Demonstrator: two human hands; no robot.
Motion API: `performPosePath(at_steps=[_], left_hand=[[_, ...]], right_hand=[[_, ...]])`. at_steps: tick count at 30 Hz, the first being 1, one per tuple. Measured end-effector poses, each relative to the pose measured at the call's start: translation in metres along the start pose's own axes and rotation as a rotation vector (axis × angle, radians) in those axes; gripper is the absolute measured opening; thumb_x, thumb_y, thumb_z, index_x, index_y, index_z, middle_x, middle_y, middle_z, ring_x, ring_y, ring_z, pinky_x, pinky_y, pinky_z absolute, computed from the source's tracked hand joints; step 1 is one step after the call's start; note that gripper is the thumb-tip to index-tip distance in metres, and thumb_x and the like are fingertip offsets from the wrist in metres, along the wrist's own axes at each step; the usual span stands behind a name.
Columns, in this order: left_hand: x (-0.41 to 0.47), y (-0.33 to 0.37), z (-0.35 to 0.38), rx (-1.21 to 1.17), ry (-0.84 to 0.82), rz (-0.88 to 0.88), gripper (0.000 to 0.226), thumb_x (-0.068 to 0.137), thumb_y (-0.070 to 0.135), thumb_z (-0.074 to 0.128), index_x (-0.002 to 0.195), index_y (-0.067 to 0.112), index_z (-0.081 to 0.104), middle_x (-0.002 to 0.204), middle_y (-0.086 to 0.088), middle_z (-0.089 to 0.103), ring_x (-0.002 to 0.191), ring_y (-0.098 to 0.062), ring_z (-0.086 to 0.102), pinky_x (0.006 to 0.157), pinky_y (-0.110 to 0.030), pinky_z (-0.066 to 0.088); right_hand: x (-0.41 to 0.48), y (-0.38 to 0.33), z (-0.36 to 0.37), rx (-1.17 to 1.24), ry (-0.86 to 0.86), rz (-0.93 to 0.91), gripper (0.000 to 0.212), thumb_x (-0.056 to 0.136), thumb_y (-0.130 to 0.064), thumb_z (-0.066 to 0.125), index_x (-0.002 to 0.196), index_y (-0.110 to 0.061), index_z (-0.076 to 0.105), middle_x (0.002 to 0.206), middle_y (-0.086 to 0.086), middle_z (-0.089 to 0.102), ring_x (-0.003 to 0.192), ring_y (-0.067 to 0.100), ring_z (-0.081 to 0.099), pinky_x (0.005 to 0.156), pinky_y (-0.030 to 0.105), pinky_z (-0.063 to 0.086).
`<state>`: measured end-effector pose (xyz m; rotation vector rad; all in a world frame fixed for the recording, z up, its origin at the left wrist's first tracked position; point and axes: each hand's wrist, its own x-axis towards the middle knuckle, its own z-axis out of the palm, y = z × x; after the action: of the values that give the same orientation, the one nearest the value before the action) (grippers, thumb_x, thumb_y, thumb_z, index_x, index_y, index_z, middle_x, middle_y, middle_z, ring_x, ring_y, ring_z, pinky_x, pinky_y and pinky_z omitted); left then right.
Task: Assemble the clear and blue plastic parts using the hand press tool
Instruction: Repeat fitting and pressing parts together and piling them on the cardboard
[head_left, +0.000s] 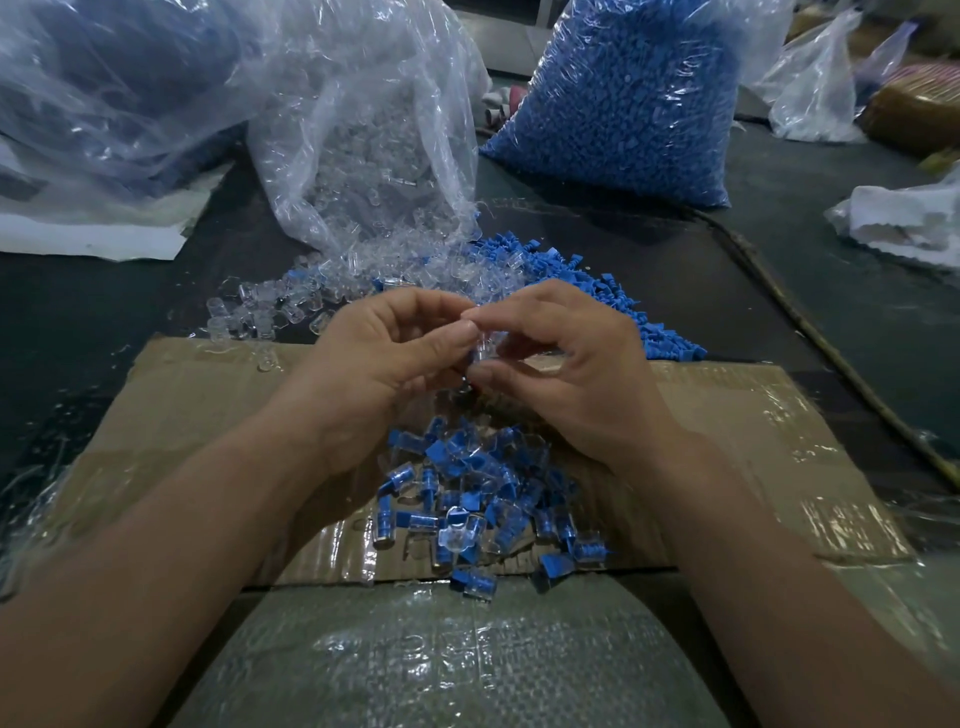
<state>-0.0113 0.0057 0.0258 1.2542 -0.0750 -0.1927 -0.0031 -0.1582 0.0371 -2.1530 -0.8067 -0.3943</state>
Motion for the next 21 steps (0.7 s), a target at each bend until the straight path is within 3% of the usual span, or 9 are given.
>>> performPosePath(at_steps=[4,7,10,13,17,21], left_hand=[[-0.0003,-0.0027,0.0016,0.021,-0.011,0.003,0.036,0.047,0.024,0.073,0.081,0.013,0.067,0.073,-0.002,0.071,0.063,-0.01,0.066,0.055,-0.016,0.052],[0.0007,-0.002,0.0011,-0.015,-0.014,-0.009,0.038,0.049,0.024,0.073,0.084,0.011,0.066,0.073,-0.001,0.07,0.064,-0.008,0.066,0.054,-0.015,0.051],[0.0003,-0.0003,0.0001,-0.086,-0.059,-0.017,0.035,0.056,0.015,0.07,0.09,0.007,0.063,0.078,-0.002,0.07,0.067,-0.009,0.066,0.055,-0.016,0.051],[-0.0012,-0.002,0.0016,0.029,-0.027,0.037,0.039,0.053,0.008,0.068,0.092,0.01,0.064,0.08,-0.001,0.071,0.073,-0.012,0.066,0.061,-0.019,0.054],[-0.0021,-0.0043,0.005,0.159,0.08,0.11,0.027,0.057,0.012,0.068,0.084,0.013,0.065,0.077,-0.002,0.07,0.072,-0.013,0.065,0.063,-0.019,0.054],[-0.0039,-0.0029,0.0077,0.272,0.138,0.168,0.016,0.059,0.018,0.067,0.074,0.014,0.065,0.062,0.002,0.066,0.056,-0.009,0.061,0.055,-0.017,0.052]], right_hand=[[-0.0008,0.001,0.0058,-0.028,0.041,-0.028,0.02,0.071,-0.008,0.074,0.091,-0.007,0.072,0.086,0.004,0.061,0.078,0.012,0.058,0.069,0.021,0.051],[-0.0008,0.001,0.0071,-0.031,0.038,-0.03,0.016,0.075,-0.009,0.072,0.091,-0.004,0.071,0.087,0.006,0.062,0.078,0.014,0.059,0.069,0.023,0.052],[-0.0001,0.0012,0.0062,-0.039,0.056,-0.01,0.013,0.079,-0.012,0.068,0.089,-0.004,0.069,0.088,0.005,0.062,0.081,0.015,0.058,0.071,0.023,0.049],[-0.0005,0.0001,0.0066,-0.009,0.094,0.026,0.013,0.079,-0.014,0.066,0.088,-0.005,0.068,0.087,-0.001,0.059,0.081,0.012,0.057,0.074,0.019,0.047],[-0.0004,-0.0014,0.0094,0.015,0.089,0.023,0.017,0.08,-0.018,0.064,0.088,-0.004,0.067,0.085,-0.002,0.059,0.078,0.012,0.056,0.072,0.015,0.045],[-0.0008,-0.0001,0.0097,0.022,0.094,0.013,0.016,0.081,-0.019,0.063,0.088,-0.004,0.066,0.084,-0.002,0.058,0.077,0.012,0.056,0.07,0.016,0.045]])
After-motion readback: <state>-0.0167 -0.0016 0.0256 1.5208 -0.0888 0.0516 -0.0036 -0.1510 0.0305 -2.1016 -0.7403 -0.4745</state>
